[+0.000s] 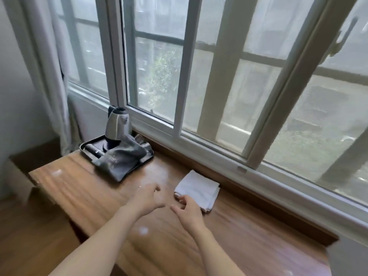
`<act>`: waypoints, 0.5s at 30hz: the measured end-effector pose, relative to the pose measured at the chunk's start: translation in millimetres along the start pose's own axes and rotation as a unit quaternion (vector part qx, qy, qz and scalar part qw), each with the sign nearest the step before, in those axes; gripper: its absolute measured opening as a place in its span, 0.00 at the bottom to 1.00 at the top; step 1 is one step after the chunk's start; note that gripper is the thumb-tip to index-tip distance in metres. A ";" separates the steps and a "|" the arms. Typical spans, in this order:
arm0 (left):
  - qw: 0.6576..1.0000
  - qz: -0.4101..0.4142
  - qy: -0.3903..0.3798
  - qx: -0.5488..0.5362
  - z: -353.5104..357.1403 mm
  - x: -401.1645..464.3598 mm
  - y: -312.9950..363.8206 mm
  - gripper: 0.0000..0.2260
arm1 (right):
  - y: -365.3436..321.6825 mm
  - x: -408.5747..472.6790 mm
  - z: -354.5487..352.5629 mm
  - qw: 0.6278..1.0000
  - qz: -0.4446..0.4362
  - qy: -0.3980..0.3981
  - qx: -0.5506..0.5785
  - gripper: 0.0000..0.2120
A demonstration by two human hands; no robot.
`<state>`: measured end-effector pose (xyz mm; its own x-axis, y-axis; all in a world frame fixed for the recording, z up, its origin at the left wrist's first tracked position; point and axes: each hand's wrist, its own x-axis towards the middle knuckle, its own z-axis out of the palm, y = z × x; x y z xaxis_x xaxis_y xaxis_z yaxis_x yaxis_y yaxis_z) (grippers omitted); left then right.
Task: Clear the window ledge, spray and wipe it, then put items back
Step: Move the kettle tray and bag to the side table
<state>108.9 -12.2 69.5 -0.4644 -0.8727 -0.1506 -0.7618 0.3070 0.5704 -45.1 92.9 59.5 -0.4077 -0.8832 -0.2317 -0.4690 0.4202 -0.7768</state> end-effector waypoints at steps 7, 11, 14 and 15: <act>1.000 0.000 0.001 0.003 -49.9 30.2 -73.6 0.28 | -47.3 25.4 59.0 1.000 0.013 0.000 0.006 0.26; 1.000 0.005 0.023 -0.014 -72.2 56.9 -102.7 0.28 | -67.4 49.7 81.7 1.000 0.020 0.005 0.000 0.29; 0.999 0.001 0.035 -0.013 -88.5 80.8 -121.6 0.29 | -81.5 76.7 98.0 1.000 0.022 -0.003 0.007 0.29; 0.999 0.000 0.039 -0.011 -93.6 89.1 -127.4 0.29 | -86.4 87.0 103.4 1.000 0.022 -0.004 0.011 0.29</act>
<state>206.8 -164.5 58.9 -0.4267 -0.9000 -0.0885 -0.7515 0.2984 0.5883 41.0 -41.8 45.9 -0.4220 -0.8653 -0.2706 -0.4327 0.4545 -0.7786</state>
